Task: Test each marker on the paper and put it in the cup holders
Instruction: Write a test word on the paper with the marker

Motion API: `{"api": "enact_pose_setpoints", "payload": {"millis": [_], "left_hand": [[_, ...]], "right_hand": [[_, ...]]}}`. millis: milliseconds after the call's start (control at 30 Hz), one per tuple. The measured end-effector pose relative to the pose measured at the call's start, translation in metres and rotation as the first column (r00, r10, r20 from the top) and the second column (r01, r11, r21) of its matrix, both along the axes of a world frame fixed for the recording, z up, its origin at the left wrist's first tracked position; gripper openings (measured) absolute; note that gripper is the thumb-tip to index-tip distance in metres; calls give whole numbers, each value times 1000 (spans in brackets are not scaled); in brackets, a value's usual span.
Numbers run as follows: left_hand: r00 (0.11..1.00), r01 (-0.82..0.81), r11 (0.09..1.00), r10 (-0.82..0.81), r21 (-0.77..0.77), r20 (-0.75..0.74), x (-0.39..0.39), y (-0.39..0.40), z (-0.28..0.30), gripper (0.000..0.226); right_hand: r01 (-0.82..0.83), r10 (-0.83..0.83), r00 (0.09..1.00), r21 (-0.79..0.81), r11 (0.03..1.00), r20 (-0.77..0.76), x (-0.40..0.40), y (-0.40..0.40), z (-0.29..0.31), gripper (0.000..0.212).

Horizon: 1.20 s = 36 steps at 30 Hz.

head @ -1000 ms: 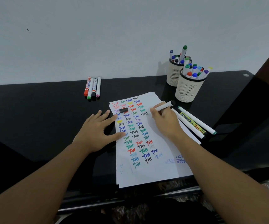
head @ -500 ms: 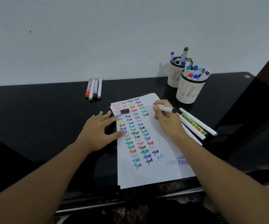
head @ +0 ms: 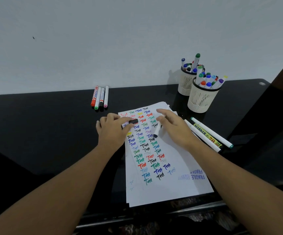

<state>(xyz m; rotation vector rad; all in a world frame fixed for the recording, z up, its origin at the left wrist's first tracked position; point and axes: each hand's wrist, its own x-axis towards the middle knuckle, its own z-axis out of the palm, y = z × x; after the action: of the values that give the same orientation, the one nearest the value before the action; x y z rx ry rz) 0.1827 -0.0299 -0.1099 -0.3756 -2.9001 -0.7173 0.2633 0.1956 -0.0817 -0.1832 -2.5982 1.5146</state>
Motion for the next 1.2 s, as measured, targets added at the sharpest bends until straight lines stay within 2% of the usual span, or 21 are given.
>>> {"api": "enact_pose_setpoints", "payload": {"millis": [100,167,233,300,367,900,1133,1200], "left_hand": [[998,18,998,-14,56,-68,0,-2,-2,30],[991,46,997,-38,62,-128,1,-2,-2,27],[983,75,992,-56,103,-173,3,-2,-1,23],[984,93,979,-63,182,-165,6,-2,-1,21],[987,101,968,-68,231,-144,10,-2,0,21],[983,114,971,-79,212,-166,19,2,7,21],[980,123,973,-89,193,-176,23,3,10,22],[977,145,974,-113,175,-180,24,3,11,23]], "right_hand": [[54,-55,998,-49,997,-15,-8,-3,3,26],[16,-15,1000,-35,999,25,-9,-7,9,38],[-26,19,999,172,985,41,-12,-9,10,45],[-47,34,998,341,939,44,-15,-10,11,35],[-65,61,998,410,910,22,-17,-10,12,26],[-96,127,991,487,868,-30,-15,-6,17,27],[-121,155,988,592,797,-6,-19,-6,10,27],[-119,154,988,584,803,-11,-19,-6,8,27]]}}
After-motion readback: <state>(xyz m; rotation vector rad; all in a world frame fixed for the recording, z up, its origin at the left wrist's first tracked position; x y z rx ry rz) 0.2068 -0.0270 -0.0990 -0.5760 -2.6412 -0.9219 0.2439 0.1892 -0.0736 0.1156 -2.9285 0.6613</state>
